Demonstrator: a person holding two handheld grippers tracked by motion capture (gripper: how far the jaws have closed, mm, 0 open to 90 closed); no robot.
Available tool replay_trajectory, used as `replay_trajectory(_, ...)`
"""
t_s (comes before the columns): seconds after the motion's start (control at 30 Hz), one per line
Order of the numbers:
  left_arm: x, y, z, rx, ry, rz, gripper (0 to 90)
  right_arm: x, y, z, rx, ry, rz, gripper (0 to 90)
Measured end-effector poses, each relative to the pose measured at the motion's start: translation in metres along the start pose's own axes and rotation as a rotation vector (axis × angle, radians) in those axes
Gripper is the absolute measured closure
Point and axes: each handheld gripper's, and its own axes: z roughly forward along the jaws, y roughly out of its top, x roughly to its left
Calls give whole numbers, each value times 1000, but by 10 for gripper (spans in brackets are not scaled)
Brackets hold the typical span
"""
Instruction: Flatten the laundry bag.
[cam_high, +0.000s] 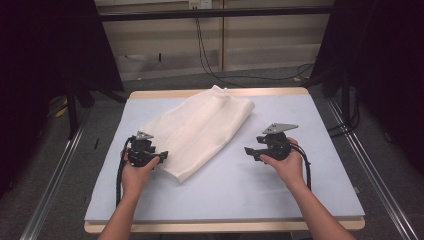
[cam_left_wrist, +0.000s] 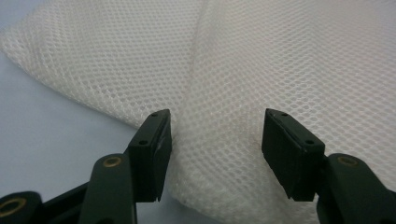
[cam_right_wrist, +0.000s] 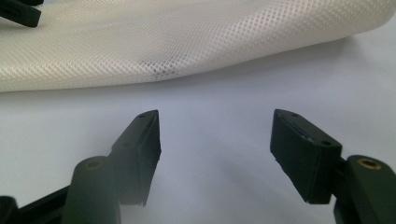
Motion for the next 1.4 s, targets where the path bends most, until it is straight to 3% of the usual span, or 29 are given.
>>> replay_trajectory(0.17,4,-2,5,25,-11,-14,441,0,-3,1,6,3,2,332)
replay_trajectory(0.2,5,-3,7,17,-22,-40,442,-1,-4,1,8,-2,3,337)
replay_trajectory(0.27,4,-2,6,32,-13,-30,453,-1,-5,1,14,-10,-1,340)
replay_trajectory(0.37,2,-1,6,42,-12,-24,509,-2,-6,1,10,-11,4,341)
replay_trajectory(0.5,0,1,5,63,-21,-53,577,-1,-7,1,16,-11,0,341)
replay_trajectory(0.57,1,1,3,63,-36,-82,672,1,-8,2,21,-9,-5,343)
replay_trajectory(0.73,3,1,-1,44,-54,-122,766,2,-9,4,23,-10,-9,343)
replay_trajectory(0.8,1,3,-3,65,-54,-85,801,2,-9,4,19,-7,-10,343)
replay_trajectory(0.83,1,3,-3,65,-54,-85,805,2,-9,4,19,-7,-10,343)
replay_trajectory(0.97,-3,6,-9,38,-55,-91,815,4,-8,4,13,-4,-13,343)
replay_trajectory(1.1,-10,13,-21,1,-84,-65,816,6,-7,4,15,-6,-13,342)
replay_trajectory(1.13,-18,17,-27,-24,-110,-42,816,6,-7,4,16,-5,-12,341)
replay_trajectory(1.27,-32,24,-34,-66,-139,-27,817,7,-7,4,11,5,-13,341)
replay_trajectory(1.33,-44,30,-37,-62,-172,28,819,11,-5,4,6,13,-21,339)
replay_trajectory(1.37,-44,30,-37,-62,-172,28,819,11,-5,4,6,13,-21,339)
replay_trajectory(1.4,-52,31,-36,-67,-196,37,819,15,-4,4,3,22,-25,335)
